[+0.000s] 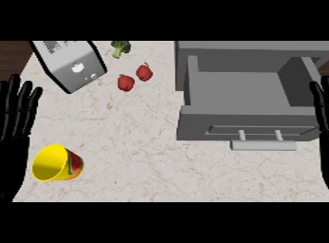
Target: Pick up the cup, place it into the drawer and close the drawer
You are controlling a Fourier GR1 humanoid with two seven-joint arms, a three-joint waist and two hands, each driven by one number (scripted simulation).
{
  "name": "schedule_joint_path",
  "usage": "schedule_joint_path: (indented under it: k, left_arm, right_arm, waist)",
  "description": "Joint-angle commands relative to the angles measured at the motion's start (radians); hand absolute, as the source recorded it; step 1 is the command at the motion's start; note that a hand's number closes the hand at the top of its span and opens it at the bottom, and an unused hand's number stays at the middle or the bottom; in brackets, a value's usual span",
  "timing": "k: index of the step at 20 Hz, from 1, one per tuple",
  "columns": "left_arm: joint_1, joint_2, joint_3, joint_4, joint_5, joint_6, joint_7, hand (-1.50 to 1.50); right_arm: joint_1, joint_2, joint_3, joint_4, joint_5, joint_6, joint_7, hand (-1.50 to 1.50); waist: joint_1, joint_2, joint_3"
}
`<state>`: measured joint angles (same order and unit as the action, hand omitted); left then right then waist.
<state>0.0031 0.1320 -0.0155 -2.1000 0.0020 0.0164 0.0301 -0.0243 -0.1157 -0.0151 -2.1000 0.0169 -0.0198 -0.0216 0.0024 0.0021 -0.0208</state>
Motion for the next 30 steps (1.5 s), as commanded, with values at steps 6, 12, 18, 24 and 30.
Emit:
schedule_joint_path:
  k: [6,12,18,24,30]
  left_arm:
    - [0.224,0.057,0.139,-0.073,0.214,-0.199,-0.197,-1.5]
    - [0.252,0.009,0.159,-0.076,0.393,-0.212,-0.041,-1.5]
    - [0.165,-0.013,0.178,0.016,0.356,-0.227,-0.058,-1.5]
    - [0.166,-0.027,0.187,-0.01,0.369,-0.204,0.009,-1.5]
    - [0.129,-0.101,0.101,0.008,0.222,-0.136,-0.006,-1.5]
  right_arm:
    - [0.077,0.043,0.087,-0.019,-0.002,0.036,0.013,-1.5]
    - [-0.006,0.005,-0.002,0.075,-0.168,0.11,0.09,-1.5]
    - [-0.002,0.042,0.048,0.027,-0.115,0.087,0.125,-1.5]
    - [-0.029,0.085,0.104,0.032,-0.055,0.05,0.134,-1.5]
    - [-0.066,0.031,-0.003,0.004,-0.155,0.086,0.197,-1.5]
  waist:
    - [0.007,-0.005,0.02]
    - [0.004,-0.003,0.021]
    - [-0.001,-0.003,0.021]
    - [0.001,-0.003,0.021]
    - [-0.004,-0.003,0.021]
